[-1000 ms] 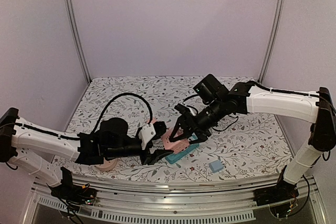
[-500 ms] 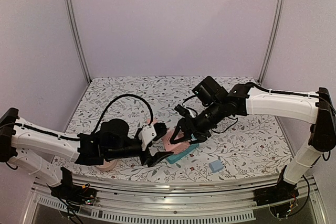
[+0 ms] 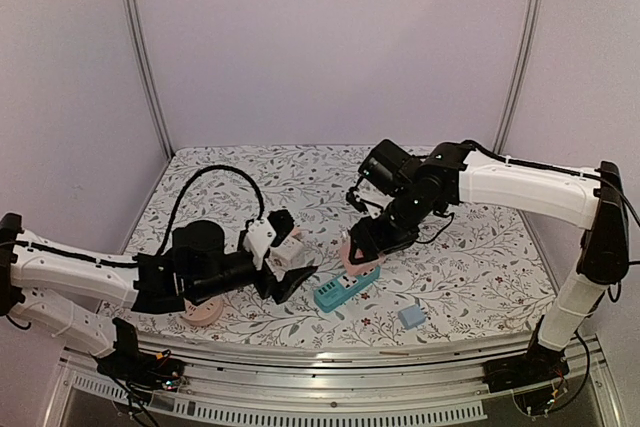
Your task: Insert the plug
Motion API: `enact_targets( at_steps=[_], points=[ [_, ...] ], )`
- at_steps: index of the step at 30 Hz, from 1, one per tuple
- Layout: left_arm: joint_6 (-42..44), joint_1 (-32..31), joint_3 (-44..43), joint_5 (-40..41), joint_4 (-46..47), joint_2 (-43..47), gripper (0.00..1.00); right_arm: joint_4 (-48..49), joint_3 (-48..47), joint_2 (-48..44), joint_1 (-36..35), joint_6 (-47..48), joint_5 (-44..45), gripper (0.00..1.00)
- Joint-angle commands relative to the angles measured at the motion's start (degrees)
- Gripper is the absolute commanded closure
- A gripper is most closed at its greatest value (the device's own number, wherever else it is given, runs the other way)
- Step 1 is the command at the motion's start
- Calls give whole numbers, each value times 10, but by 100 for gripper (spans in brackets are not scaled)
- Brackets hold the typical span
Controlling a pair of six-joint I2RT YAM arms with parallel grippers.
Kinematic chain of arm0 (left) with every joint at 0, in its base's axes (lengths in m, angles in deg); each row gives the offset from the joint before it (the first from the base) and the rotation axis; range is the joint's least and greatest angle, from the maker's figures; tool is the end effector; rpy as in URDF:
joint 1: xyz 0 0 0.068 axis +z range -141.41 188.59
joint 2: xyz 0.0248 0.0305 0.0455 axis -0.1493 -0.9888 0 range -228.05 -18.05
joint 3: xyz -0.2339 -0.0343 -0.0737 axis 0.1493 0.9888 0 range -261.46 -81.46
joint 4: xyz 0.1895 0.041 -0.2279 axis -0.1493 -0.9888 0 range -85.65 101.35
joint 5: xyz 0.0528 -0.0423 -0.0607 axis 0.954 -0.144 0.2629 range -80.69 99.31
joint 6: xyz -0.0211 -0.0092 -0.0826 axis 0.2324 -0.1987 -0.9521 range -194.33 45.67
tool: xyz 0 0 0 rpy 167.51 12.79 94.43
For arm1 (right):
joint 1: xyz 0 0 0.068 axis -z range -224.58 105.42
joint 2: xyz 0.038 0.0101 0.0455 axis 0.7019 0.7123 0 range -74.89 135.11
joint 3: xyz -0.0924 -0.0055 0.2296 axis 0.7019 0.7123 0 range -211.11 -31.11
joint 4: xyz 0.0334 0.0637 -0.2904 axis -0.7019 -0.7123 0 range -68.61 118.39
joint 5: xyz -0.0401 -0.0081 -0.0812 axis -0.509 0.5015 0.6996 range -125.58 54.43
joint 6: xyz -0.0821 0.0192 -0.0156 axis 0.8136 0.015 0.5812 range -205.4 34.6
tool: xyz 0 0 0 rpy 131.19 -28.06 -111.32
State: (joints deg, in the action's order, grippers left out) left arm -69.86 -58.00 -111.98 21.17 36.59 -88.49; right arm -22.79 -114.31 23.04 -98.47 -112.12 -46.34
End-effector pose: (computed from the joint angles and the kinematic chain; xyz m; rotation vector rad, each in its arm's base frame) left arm 0.1495 -0.3063 0.1634 0.9563 1.5949 -0.5733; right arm 0.2267 0.3348 0.1992 -0.7329 2.7856 0.6044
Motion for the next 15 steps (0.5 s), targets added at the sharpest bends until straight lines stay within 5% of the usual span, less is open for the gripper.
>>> enact_targets(
  at_steps=[1,15],
  points=[
    [-50,51,21,41,10,42,7,-72,-48,25,-1,46,121,100],
    [-188,204,57,-32,1,92,7,-136,-102,74,-10,152,185,100]
  ],
)
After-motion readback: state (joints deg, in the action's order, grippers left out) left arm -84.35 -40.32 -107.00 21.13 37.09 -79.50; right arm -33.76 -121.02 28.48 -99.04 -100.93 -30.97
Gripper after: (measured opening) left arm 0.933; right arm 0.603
